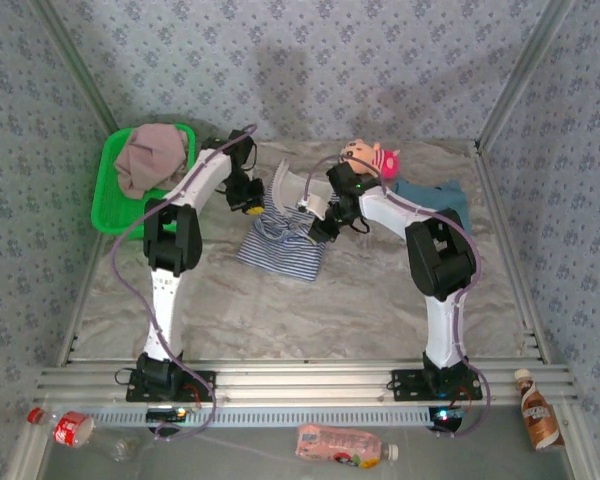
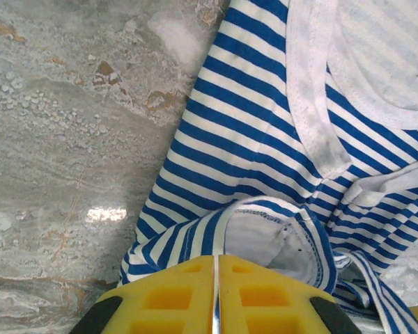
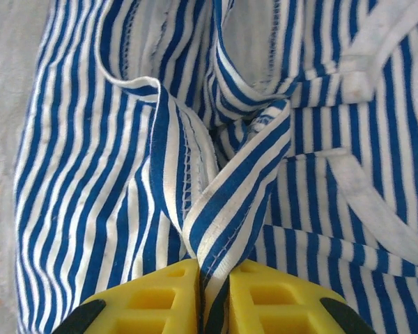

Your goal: Fold and stack the tank tops

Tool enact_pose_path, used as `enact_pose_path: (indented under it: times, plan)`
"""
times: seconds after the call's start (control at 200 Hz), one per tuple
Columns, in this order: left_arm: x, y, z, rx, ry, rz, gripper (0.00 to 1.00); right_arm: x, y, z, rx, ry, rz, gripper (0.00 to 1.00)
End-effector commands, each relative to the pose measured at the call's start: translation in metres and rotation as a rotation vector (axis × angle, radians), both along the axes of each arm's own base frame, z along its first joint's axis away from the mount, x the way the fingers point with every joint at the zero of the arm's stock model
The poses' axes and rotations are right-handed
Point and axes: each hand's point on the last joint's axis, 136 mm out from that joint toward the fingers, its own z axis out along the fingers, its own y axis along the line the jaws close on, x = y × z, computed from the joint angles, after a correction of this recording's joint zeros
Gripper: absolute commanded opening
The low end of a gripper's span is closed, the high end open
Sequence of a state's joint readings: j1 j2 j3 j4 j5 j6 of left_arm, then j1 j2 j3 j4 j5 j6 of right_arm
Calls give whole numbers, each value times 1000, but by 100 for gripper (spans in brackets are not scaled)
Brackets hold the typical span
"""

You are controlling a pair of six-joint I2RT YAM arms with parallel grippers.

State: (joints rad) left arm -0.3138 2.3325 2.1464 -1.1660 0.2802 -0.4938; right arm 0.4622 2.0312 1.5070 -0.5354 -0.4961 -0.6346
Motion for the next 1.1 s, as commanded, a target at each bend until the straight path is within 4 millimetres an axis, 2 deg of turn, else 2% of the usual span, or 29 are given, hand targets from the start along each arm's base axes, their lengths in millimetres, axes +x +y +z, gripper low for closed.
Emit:
enact_pose_path:
  times: [0.0,0.085,0.165,0.355,0.435,0.48,0.575,0.665,0.73,0.745,0.844,0.924,0.974,1.049,1.094]
  plan:
    - [13,5,-2,4,-19,14,11,30,-8,-3,-47,-57,-97,23]
    - [20,6,-2,12,-40,23,15,44,-12,-10,-86,-75,-148,25]
    - [26,6,1,12,-59,30,21,60,-16,-13,-124,-115,-203,32]
    - [30,17,21,64,-122,40,35,95,-37,-12,-222,-255,-351,33]
    - [23,17,31,70,-136,28,38,97,-41,-3,-205,-276,-385,33]
    - [17,17,37,75,-139,23,39,97,-43,9,-174,-304,-394,34]
    - [-3,8,45,56,-130,-2,39,76,-40,30,-79,-278,-351,35]
    - [-26,-6,43,37,-98,-38,37,37,-30,43,16,-219,-251,35]
    - [-39,-19,39,14,-77,-63,35,5,-25,44,55,-161,-180,34]
    - [-46,-20,32,14,-54,-68,34,-2,-24,44,62,-145,-166,34]
    - [-65,-41,15,-25,-8,-107,28,-39,-19,36,99,-43,-96,31]
    - [-73,-51,1,-29,22,-138,23,-55,-14,22,82,16,-45,29]
    - [-73,-57,-4,-41,22,-150,20,-58,-13,12,41,24,-13,28]
    - [-69,-63,-10,-46,11,-166,19,-52,-7,5,17,22,12,27]
    - [-65,-64,-14,-42,10,-172,18,-40,-6,3,0,-4,-1,26]
